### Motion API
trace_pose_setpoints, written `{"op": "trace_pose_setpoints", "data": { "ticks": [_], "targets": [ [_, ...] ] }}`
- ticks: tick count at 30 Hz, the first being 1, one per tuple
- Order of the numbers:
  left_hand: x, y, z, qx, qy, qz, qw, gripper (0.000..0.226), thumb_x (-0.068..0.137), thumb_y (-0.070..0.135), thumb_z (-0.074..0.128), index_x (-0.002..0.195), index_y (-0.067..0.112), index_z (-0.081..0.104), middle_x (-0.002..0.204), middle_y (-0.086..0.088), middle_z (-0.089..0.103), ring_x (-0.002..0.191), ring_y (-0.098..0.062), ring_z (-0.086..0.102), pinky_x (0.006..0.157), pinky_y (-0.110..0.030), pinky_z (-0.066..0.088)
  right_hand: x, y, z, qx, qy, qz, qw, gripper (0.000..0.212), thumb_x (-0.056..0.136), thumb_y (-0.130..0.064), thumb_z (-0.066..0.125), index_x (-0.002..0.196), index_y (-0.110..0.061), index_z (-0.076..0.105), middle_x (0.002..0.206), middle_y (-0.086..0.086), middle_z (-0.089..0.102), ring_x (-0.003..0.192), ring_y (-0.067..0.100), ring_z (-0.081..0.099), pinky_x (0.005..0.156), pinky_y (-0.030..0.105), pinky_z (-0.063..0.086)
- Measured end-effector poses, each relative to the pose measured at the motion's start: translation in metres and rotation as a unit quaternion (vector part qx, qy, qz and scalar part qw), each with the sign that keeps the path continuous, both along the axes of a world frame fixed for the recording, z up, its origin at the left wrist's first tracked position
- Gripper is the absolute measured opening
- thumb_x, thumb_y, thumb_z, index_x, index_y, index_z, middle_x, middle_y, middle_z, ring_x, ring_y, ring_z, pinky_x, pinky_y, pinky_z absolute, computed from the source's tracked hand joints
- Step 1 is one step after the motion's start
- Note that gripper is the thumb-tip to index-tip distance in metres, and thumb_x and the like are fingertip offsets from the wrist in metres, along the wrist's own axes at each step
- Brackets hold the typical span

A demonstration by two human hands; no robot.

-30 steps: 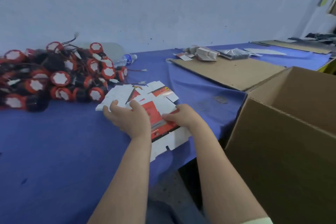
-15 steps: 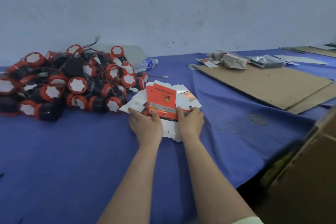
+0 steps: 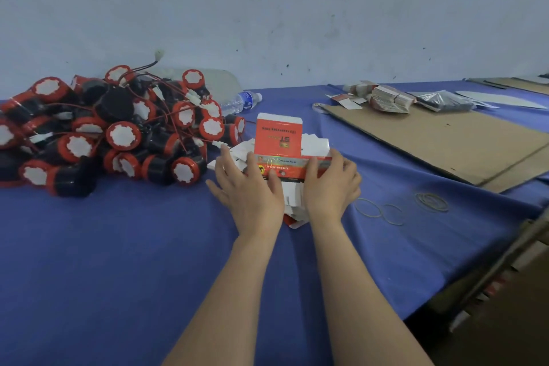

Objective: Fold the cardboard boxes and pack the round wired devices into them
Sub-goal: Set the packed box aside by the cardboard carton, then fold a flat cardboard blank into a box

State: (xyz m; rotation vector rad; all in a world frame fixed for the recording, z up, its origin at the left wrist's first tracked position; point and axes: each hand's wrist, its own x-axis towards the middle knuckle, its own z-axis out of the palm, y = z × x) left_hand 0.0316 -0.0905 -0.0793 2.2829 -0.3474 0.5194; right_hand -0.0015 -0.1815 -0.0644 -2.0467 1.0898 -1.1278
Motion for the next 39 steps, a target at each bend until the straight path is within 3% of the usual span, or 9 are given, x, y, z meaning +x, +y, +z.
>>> {"op": "trace_pose_setpoints", "data": {
  "ticks": [4,6,8,12,15,19,24,32,39],
  "targets": [
    [-0.005,0.019,0.022,-0.069,-0.015,-0.016,0.997,0.041,0.097,0.032,0.049,0.133,0.013,0.049,0.152,-0.011,0.028,0.14,-0.03,0.026,0.114,-0.045,0.018,-0.007,0.012,0.024,0.027,-0.18,0.124,0.975,0.027,0.098,-0.023,0.047,0.125,-0.018,0.052,0.096,-0.003,0.064,0.088,0.014,0.059,0.077,0.028,0.044],
    [-0.002,0.036,0.037,-0.167,-0.002,-0.054,0.985,0.022,0.098,0.028,0.049,0.111,0.012,0.055,0.116,-0.003,0.056,0.11,-0.024,0.053,0.084,-0.028,0.041,-0.006,0.021,0.035,0.013,-0.208,0.146,0.967,0.023,0.099,-0.024,0.047,0.119,-0.017,0.053,0.072,-0.011,0.055,0.066,0.005,0.052,0.062,0.023,0.037],
    [0.005,0.057,0.053,-0.26,0.035,-0.071,0.962,0.023,0.1,0.031,0.045,0.089,0.012,0.052,0.084,0.003,0.058,0.081,-0.021,0.056,0.057,-0.022,0.037,-0.002,0.038,0.045,0.011,-0.202,0.175,0.964,0.018,0.1,-0.029,0.045,0.112,-0.018,0.054,0.063,-0.013,0.05,0.059,0.003,0.048,0.054,0.02,0.034],
    [0.015,0.109,0.068,-0.383,0.095,-0.073,0.916,0.044,0.102,0.043,0.035,0.087,0.013,0.063,0.082,0.001,0.069,0.075,-0.016,0.066,0.064,-0.027,0.051,0.014,0.086,0.06,0.065,-0.164,0.262,0.949,0.028,0.102,-0.033,0.039,0.083,-0.019,0.053,0.071,-0.012,0.055,0.066,0.004,0.051,0.06,0.023,0.038],
    [0.018,0.147,0.061,-0.503,0.189,-0.103,0.837,0.046,0.1,0.049,0.035,0.086,0.02,0.068,0.073,0.007,0.074,0.067,-0.009,0.07,0.057,-0.023,0.056,0.03,0.131,0.059,0.214,-0.096,0.409,0.882,0.038,0.102,-0.036,0.04,0.076,-0.018,0.062,0.083,0.008,0.069,0.079,0.021,0.064,0.073,0.036,0.05],
    [0.025,0.194,0.044,-0.55,0.233,-0.058,0.8,0.048,0.1,0.047,0.039,0.081,0.017,0.07,0.066,0.003,0.073,0.058,-0.009,0.07,0.046,-0.02,0.051,0.053,0.194,0.031,0.419,-0.064,0.484,0.766,0.04,0.1,-0.035,0.046,0.077,-0.013,0.069,0.074,0.003,0.072,0.074,0.021,0.068,0.074,0.037,0.055],
    [0.034,0.243,0.014,-0.417,0.136,0.063,0.896,0.051,0.1,0.043,0.04,0.063,0.014,0.058,0.049,0.009,0.062,0.047,-0.006,0.059,0.044,-0.015,0.044,0.068,0.213,-0.005,0.174,0.017,0.356,0.918,0.037,0.103,-0.037,0.035,0.075,-0.017,0.049,0.07,-0.006,0.049,0.063,0.004,0.044,0.049,0.018,0.029],
    [0.033,0.233,0.003,-0.429,0.171,-0.022,0.887,0.054,0.098,0.052,0.035,0.074,0.016,0.067,0.065,0.007,0.072,0.059,-0.007,0.068,0.049,-0.02,0.052,0.071,0.193,-0.016,0.189,0.055,0.353,0.914,0.042,0.102,-0.034,0.039,0.083,-0.002,0.06,0.068,0.003,0.052,0.062,0.013,0.045,0.052,0.029,0.031],
    [0.036,0.24,0.0,-0.307,0.088,0.063,0.945,0.057,0.099,0.046,0.039,0.06,0.005,0.047,0.057,-0.004,0.053,0.054,-0.016,0.046,0.05,-0.023,0.04,0.063,0.192,-0.016,0.058,0.024,0.307,0.95,0.042,0.101,-0.037,0.039,0.07,-0.011,0.049,0.061,-0.001,0.05,0.057,0.013,0.046,0.046,0.028,0.03]
  ]
}}
